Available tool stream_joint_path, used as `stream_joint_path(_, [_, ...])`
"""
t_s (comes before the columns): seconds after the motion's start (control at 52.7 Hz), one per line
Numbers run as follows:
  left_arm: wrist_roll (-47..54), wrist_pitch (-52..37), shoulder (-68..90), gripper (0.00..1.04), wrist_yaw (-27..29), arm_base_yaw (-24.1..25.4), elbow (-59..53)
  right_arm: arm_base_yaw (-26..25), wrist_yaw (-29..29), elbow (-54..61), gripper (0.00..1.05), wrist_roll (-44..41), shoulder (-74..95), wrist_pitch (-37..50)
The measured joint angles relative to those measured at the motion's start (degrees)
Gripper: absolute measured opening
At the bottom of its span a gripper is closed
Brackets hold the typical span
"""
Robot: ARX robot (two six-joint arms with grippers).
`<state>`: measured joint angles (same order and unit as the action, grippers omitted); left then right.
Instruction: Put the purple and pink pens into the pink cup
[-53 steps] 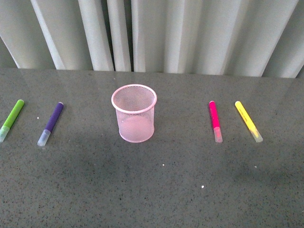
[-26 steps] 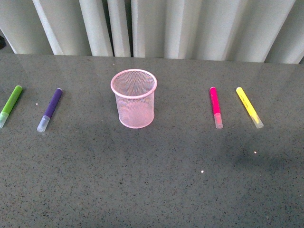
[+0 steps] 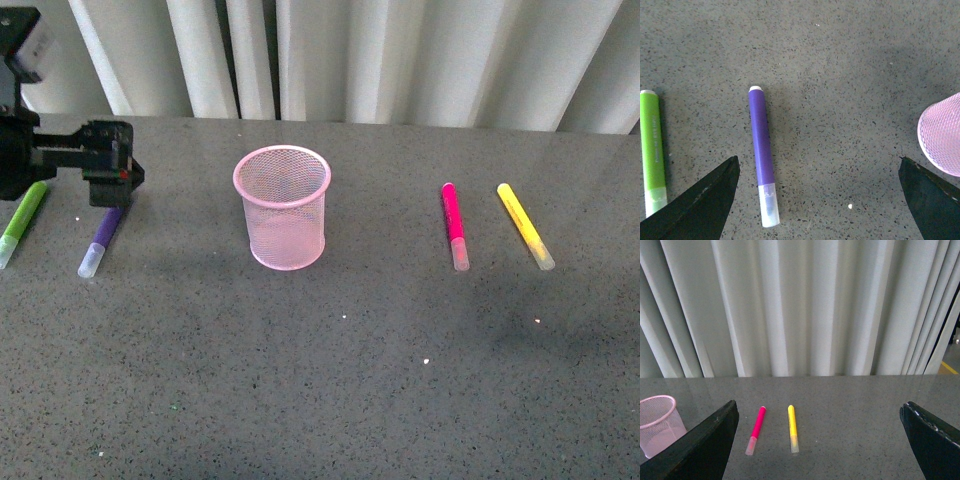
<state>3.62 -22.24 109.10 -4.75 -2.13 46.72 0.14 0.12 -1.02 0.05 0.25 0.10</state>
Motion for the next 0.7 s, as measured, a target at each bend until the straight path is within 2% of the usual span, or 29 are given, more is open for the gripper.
stream_joint_path(0.341, [1.8,-1.7,7.5,0.98,1.0,-0.3,4.1,0.0,0.0,0.0,0.98,0.0,0.0,0.0])
stream_joint_path(0.702, [0.7,2.8,13.5,0.98,2.3,0.0,12.3,0.0,0.0,0.0,0.98,0.0,0.0,0.0])
